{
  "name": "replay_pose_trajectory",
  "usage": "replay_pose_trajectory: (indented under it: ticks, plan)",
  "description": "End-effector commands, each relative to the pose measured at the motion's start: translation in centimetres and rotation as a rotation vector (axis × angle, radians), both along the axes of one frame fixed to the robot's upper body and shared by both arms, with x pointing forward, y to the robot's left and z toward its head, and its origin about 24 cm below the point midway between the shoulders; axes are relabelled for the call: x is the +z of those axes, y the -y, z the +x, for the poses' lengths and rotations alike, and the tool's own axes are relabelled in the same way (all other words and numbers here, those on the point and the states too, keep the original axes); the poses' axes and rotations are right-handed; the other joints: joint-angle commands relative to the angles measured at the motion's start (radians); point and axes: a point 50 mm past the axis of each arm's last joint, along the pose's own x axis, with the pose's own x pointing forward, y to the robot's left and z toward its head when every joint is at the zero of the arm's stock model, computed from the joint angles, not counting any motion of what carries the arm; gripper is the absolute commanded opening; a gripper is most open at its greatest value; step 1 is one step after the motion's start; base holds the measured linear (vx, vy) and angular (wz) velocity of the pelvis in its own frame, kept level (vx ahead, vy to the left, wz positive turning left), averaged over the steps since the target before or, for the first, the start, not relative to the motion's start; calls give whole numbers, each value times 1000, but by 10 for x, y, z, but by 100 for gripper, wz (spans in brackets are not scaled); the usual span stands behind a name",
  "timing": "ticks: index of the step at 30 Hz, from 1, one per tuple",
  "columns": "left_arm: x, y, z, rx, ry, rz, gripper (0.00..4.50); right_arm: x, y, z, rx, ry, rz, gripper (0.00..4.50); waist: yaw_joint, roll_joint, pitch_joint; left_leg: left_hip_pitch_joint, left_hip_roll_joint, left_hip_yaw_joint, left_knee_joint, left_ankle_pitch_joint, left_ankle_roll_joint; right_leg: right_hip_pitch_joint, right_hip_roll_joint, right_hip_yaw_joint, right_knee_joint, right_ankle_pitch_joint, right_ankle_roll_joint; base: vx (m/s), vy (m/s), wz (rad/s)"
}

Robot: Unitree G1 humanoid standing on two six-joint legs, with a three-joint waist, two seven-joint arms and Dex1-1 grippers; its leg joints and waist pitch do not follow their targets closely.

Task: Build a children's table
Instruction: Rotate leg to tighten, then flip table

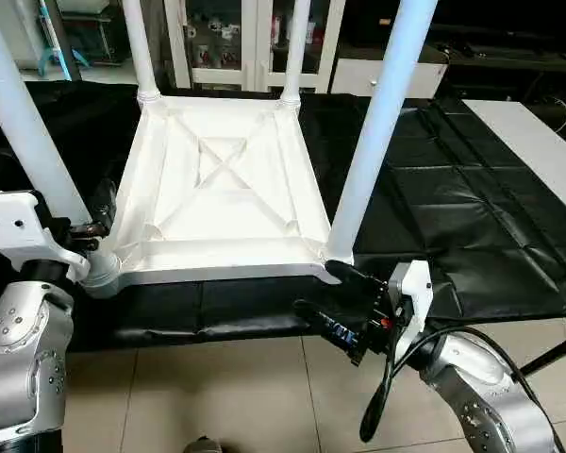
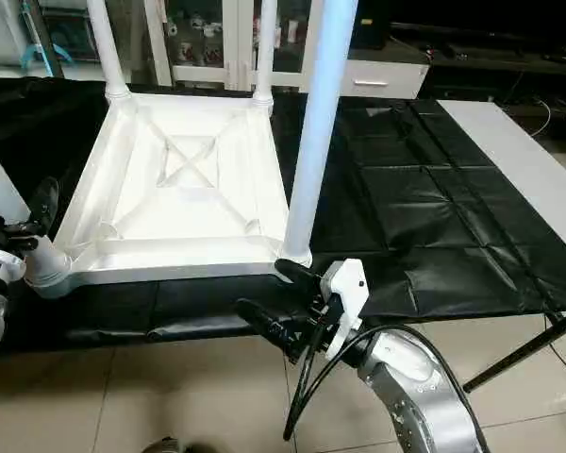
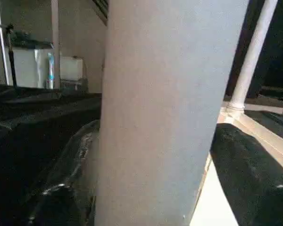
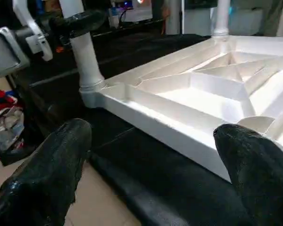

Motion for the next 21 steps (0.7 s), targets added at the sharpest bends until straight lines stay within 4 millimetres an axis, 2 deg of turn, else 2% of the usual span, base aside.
replay_pose_trajectory:
  ticks: [1,3,8,10,12,16,19,21]
  plan:
    - [1,3,1,-16,-6,-9,336,4,0,-2,18,13,-3,450,2,20,-46,23,51,-19,-98,-233,-36,14,-59,35,-66,63,-159,0,0,0]
    - [1,3,1,-16,-6,-10,318,4,0,-2,19,13,-3,450,3,23,-46,23,51,-19,-97,-228,-34,13,-59,35,-65,65,-159,0,0,0]
    - [-1,5,0,-27,-22,-32,275,4,0,-2,20,11,-11,450,4,22,-45,25,52,-19,-99,-247,-38,12,-60,35,-67,32,-161,0,0,0]
    - [-2,6,-1,-37,-25,-74,267,4,0,-2,17,13,-14,450,6,22,-44,25,52,-18,-100,-254,-41,11,-60,36,-67,20,-161,0,0,0]
    - [-2,7,-1,-40,-26,-124,237,3,0,-1,12,14,-19,450,8,21,-45,25,53,-18,-99,-251,-43,11,-60,36,-68,23,-163,0,0,0]
    - [-2,9,2,-46,-23,-217,220,3,0,0,-7,19,-27,450,10,18,-44,23,51,-16,-99,-241,-40,12,-60,37,-68,16,-158,0,0,0]
    - [1,18,7,-115,1,-388,219,-1,3,9,-94,18,-46,450,11,17,-44,25,49,-14,-97,-228,-42,8,-59,37,-69,4,-163,0,0,0]
    - [2,20,9,-133,8,-416,219,-2,4,12,-125,12,-55,450,16,16,-43,24,49,-11,-97,-223,-37,8,-61,38,-70,-12,-163,0,0,0]
